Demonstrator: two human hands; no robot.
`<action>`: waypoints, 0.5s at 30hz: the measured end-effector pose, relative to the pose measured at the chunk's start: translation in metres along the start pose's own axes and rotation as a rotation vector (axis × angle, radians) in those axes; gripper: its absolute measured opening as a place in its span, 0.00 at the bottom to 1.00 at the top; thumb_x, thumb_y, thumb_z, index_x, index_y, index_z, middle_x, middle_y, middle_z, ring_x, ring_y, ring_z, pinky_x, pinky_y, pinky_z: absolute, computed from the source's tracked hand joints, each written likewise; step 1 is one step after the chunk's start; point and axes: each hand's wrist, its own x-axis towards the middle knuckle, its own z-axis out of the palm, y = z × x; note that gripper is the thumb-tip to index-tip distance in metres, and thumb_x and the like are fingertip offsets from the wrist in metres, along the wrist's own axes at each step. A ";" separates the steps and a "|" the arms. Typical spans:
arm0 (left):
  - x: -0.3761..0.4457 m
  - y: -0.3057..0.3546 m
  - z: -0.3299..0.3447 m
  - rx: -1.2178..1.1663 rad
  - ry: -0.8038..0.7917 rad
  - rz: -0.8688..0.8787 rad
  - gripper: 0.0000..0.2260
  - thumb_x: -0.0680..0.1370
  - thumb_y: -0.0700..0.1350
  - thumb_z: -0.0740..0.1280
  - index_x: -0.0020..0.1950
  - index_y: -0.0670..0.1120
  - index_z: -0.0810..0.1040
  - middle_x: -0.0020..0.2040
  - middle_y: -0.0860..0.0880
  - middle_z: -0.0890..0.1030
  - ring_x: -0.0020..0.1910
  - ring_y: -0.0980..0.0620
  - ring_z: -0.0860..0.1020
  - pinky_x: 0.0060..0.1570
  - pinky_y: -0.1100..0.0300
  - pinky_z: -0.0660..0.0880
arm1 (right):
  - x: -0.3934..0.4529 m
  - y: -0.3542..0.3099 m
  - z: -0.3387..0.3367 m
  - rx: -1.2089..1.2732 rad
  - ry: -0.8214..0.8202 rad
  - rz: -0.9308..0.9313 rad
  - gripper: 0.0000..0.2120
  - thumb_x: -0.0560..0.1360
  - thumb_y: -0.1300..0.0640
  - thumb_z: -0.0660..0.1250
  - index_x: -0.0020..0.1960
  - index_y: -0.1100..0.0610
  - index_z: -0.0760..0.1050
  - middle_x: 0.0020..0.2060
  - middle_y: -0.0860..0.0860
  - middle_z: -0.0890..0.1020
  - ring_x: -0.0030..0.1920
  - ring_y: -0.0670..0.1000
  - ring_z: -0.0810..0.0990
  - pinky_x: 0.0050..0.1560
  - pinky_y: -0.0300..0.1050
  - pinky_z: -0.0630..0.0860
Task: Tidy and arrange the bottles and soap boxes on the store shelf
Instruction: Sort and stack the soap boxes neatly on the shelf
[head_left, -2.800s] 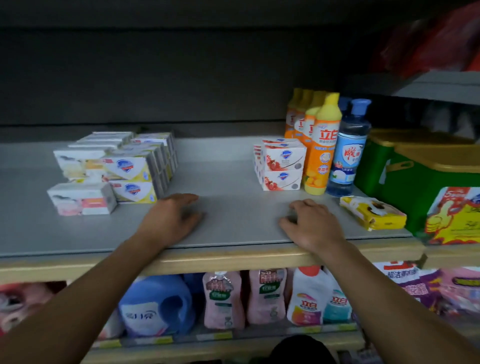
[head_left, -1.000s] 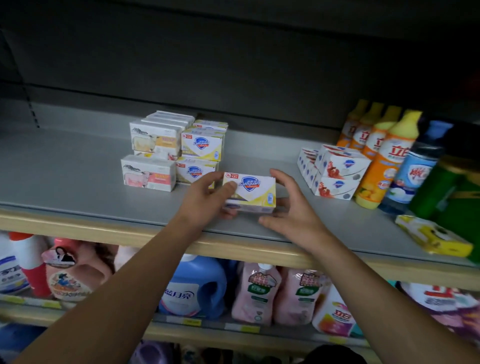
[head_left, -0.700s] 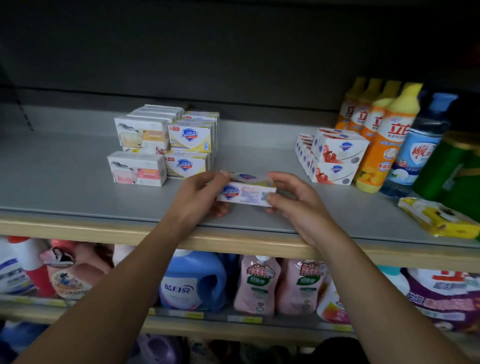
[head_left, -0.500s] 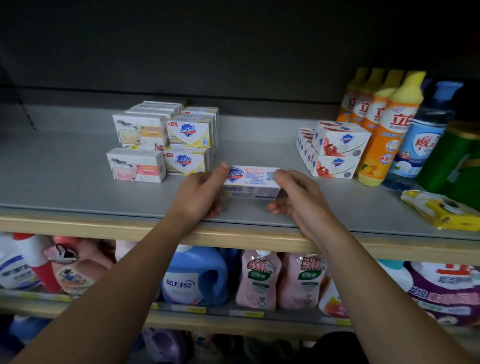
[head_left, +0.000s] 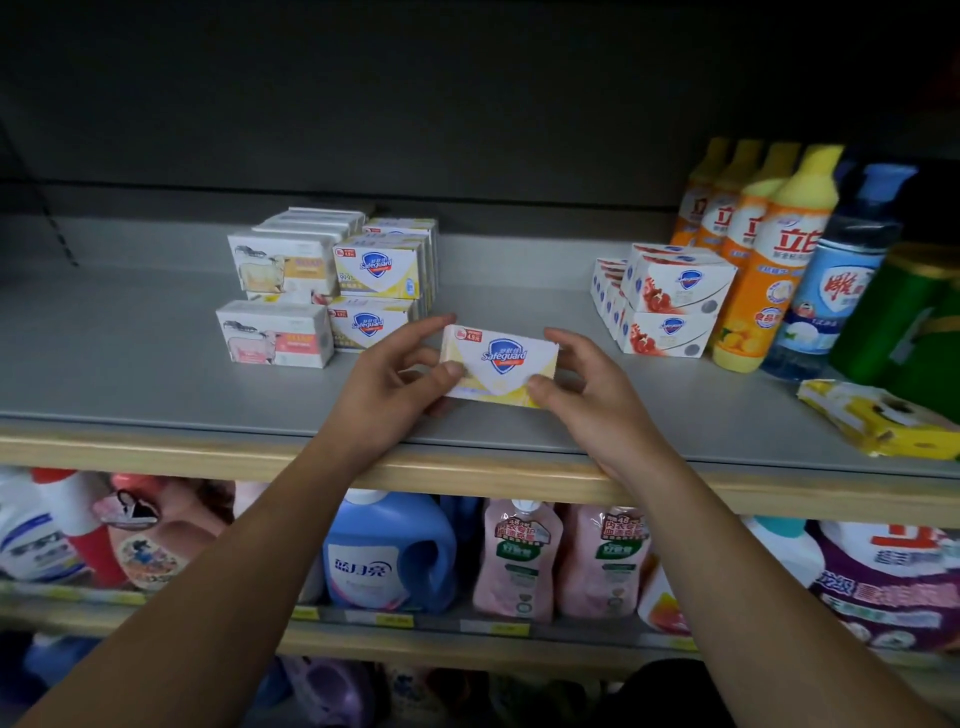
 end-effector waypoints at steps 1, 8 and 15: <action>-0.001 0.001 0.000 -0.004 -0.004 0.010 0.20 0.74 0.42 0.71 0.63 0.58 0.76 0.41 0.54 0.82 0.37 0.53 0.79 0.36 0.61 0.78 | 0.000 -0.001 0.001 -0.027 -0.006 -0.001 0.24 0.74 0.60 0.73 0.65 0.45 0.71 0.57 0.45 0.81 0.57 0.45 0.80 0.62 0.52 0.77; -0.004 0.004 0.000 0.027 0.020 0.067 0.20 0.74 0.35 0.71 0.62 0.51 0.78 0.57 0.45 0.83 0.50 0.32 0.78 0.56 0.44 0.78 | -0.005 -0.004 0.006 -0.174 -0.022 -0.073 0.20 0.70 0.64 0.75 0.53 0.44 0.72 0.48 0.39 0.82 0.47 0.43 0.84 0.50 0.42 0.80; -0.004 0.003 0.000 0.018 -0.001 0.105 0.21 0.73 0.34 0.71 0.60 0.54 0.79 0.56 0.52 0.83 0.55 0.52 0.80 0.57 0.61 0.76 | -0.005 -0.003 0.007 -0.252 -0.011 -0.108 0.18 0.71 0.64 0.74 0.54 0.48 0.73 0.48 0.41 0.82 0.46 0.42 0.82 0.45 0.34 0.78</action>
